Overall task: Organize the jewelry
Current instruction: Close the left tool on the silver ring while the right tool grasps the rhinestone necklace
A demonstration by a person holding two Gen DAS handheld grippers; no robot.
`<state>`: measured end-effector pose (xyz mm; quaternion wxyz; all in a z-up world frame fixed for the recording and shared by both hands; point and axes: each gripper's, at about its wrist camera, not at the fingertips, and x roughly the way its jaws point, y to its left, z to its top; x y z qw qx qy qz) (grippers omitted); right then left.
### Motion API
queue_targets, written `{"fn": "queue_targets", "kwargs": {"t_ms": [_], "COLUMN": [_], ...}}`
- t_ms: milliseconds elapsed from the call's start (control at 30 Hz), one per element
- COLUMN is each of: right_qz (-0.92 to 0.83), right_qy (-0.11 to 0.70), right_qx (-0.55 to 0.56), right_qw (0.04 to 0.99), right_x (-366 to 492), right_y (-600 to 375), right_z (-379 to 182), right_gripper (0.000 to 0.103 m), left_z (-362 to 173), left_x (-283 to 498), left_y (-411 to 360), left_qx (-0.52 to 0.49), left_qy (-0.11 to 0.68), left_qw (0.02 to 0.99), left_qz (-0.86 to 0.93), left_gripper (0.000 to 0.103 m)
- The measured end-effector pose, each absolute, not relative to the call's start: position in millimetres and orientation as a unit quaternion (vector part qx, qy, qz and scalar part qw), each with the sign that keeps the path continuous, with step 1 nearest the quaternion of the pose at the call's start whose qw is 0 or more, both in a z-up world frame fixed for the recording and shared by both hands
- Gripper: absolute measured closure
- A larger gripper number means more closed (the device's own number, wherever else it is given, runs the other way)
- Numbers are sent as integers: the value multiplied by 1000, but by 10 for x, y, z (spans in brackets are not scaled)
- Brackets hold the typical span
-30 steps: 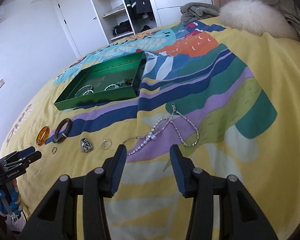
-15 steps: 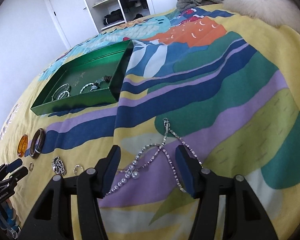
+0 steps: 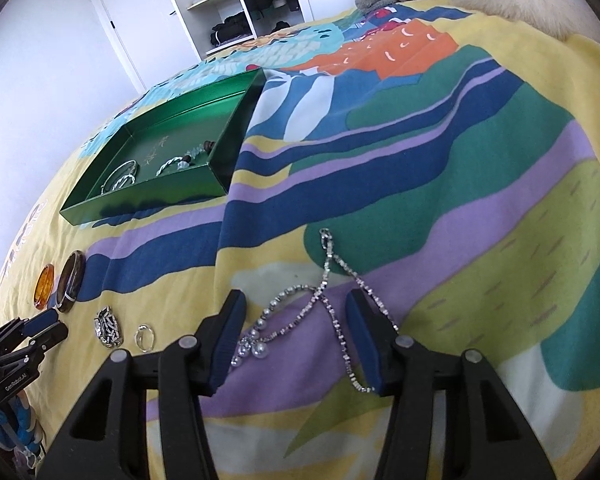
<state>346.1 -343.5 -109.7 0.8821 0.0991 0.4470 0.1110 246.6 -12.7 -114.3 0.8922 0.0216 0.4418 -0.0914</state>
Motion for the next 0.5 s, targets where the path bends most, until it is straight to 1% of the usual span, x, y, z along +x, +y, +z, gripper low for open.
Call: {"fn": "queue_targets", "kwargs": {"t_ms": [100,133,200,267,300,367,467,500], "right_qz": [113,114,116,120,122,125,133,134], "right_qy": [447,448,449,450,451,451,449,448], "right_qx": [103,102,101,103,103,101,101,103], "right_qw": [881,881,880,879,878,878,878,878], "right_x": [3468,3469,3462,3447,3439,3414,3370,3348], "right_y": [-3460,-3463,-3474,-3489,-3491,-3489,-3492,-3501], "right_z": [-1106,-1110,-1116,-1118,-1118,-1112,-1097,-1086], "right_gripper": [60,63,69,78,81,88,94,94], "left_z": [-1161,-1164,-1169,-1174,-1174,-1170,-1162,-1157], "left_x": [2443,2429,2407,2393,2390,2387,2371,2362], "left_y": [-135,-146,-167,-186,-194,-206,-219,-220], "left_qx": [22,25,29,33,34,35,37,36], "left_qy": [441,441,441,442,443,444,445,445], "left_qw": [892,892,891,890,889,888,887,887], "left_qz": [-94,-97,-103,-109,-112,-115,-116,-117], "left_gripper": [67,68,75,79,83,83,83,83]}}
